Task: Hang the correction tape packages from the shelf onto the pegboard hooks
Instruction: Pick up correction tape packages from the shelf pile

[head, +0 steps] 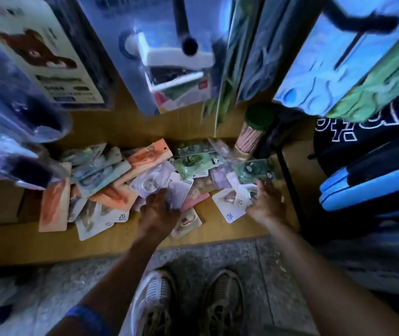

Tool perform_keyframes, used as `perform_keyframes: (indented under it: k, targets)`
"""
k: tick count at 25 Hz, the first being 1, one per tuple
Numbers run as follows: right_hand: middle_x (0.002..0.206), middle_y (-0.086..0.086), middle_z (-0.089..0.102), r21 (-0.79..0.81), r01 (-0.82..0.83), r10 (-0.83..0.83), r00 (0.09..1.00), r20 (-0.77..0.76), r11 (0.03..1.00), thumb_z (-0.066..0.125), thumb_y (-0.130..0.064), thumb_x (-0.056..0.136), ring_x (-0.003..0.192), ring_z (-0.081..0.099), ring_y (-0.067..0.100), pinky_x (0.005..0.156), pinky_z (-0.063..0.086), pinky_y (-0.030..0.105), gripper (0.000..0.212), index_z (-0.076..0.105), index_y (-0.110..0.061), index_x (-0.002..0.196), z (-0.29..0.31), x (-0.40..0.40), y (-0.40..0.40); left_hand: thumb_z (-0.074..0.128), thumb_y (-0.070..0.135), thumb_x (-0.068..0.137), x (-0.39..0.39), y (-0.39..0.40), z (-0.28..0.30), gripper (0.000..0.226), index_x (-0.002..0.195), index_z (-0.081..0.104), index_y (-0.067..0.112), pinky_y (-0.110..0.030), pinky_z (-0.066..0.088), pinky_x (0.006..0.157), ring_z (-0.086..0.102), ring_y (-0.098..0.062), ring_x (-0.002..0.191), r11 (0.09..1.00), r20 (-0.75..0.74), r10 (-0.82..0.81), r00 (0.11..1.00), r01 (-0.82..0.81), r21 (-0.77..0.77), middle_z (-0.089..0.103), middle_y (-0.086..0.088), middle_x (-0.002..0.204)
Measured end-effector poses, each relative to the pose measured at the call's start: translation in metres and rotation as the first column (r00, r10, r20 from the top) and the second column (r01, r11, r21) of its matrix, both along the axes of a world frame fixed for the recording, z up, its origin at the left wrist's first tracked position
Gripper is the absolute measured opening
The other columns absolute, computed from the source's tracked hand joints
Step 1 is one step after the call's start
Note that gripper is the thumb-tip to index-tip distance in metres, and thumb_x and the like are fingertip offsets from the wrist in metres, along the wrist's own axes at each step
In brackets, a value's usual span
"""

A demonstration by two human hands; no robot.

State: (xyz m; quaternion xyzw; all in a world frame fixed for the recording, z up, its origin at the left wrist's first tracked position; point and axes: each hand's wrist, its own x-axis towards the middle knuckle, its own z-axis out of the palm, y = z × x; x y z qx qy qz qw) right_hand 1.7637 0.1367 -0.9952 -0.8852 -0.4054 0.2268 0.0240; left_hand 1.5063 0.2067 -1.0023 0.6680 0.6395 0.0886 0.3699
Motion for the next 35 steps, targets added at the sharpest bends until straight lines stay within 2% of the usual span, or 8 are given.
perform_keyframes:
  k: [5,9,11,15,19,23,29,35]
  targets:
    - [0.144,0.014,0.041,0.117,0.057,-0.057,0.998,-0.004,0.991,0.081,-0.026,0.061,0.129,0.042,0.036,0.102,0.041,0.04,0.097,0.034,-0.014,0.145,-0.005,0.016,-0.012,0.073,0.037,0.054,0.01,-0.001,0.005,0.07,0.115,0.059,0.006,-0.047,0.046,0.083,0.054,-0.044,0.106,0.991,-0.031,0.096,0.995,-0.092,0.093,0.061,-0.026,0.108]
    - [0.113,0.015,0.068,0.067,0.163,-0.164,0.986,0.008,0.984,0.08,-0.046,0.063,0.106,0.061,0.035,0.083,0.048,0.038,0.073,0.051,-0.014,0.122,0.003,-0.012,-0.029,0.091,0.04,0.048,0.009,-0.01,0.02,0.113,0.144,0.036,0.015,-0.044,0.049,0.087,0.057,-0.043,0.109,0.98,-0.021,0.198,0.98,-0.198,-0.015,0.062,-0.024,0.121]
    - [0.098,0.011,0.071,0.105,0.26,-0.241,0.957,-0.162,0.96,0.082,-0.046,0.065,0.093,0.066,0.032,0.073,0.048,0.033,0.06,0.06,-0.015,0.111,0.002,-0.026,-0.035,0.082,0.058,0.037,0.004,-0.018,0.01,0.108,0.133,0.043,0.028,-0.044,0.052,0.083,0.061,-0.04,0.101,0.97,-0.014,0.242,0.97,-0.242,-0.023,0.068,-0.016,0.114]
    - [0.084,0.007,0.069,0.154,0.53,-0.266,0.631,-0.729,0.834,0.076,-0.004,0.081,0.06,0.065,0.009,0.05,0.048,0.012,0.025,0.07,-0.004,0.104,0.025,-0.038,-0.041,0.073,0.063,0.041,-0.004,-0.04,0.008,0.073,0.105,0.062,0.03,-0.043,0.054,0.081,0.067,-0.032,0.094,0.948,0.077,0.313,0.947,-0.307,-0.081,0.074,-0.005,0.095]
    - [0.075,0.002,0.077,0.097,0.656,-0.222,0.386,-0.895,0.749,0.078,-0.011,0.08,0.063,0.073,0.013,0.062,0.059,0.027,0.02,0.075,-0.008,0.1,0.078,-0.042,-0.054,0.089,0.024,0.053,-0.002,-0.062,0.069,0.038,0.082,0.064,0.02,-0.033,0.054,0.072,0.07,-0.023,0.084,0.922,0.394,0.37,0.841,-0.282,-0.265,0.073,-0.009,0.094]
    - [0.094,0.012,0.078,0.067,0.688,-0.141,0.242,-0.96,0.723,0.073,-0.014,0.083,0.076,0.074,0.026,0.065,0.059,0.036,0.024,0.073,-0.008,0.107,0.128,-0.055,-0.074,0.08,-0.001,0.075,-0.005,-0.076,0.113,0.037,0.11,0.067,0.0,-0.047,0.058,0.083,0.069,-0.036,0.098,0.892,0.606,0.438,0.665,-0.234,-0.388,0.072,-0.021,0.109]
    - [0.107,0.018,0.074,0.269,0.594,0.126,0.271,-0.954,0.758,0.061,0.014,0.078,0.095,0.071,0.034,0.078,0.058,0.043,0.046,0.064,-0.006,0.119,0.224,-0.073,-0.136,0.077,-0.005,0.075,-0.016,-0.117,0.203,0.04,0.104,0.066,0.02,-0.047,0.059,0.079,0.074,-0.028,0.086,0.937,0.737,0.326,0.592,-0.097,-0.337,0.078,-0.004,0.093]
    - [0.115,0.005,0.072,0.418,0.493,0.24,0.386,-0.891,0.763,0.073,-0.014,0.083,0.095,0.072,0.034,0.057,0.06,0.042,0.047,0.057,-0.032,0.123,0.309,-0.08,-0.178,0.068,0.01,0.088,-0.018,-0.152,0.254,0.028,0.114,0.066,0.02,-0.045,0.058,0.074,0.073,-0.027,0.085,0.947,0.855,0.303,0.42,-0.032,-0.32,0.078,-0.005,0.098]
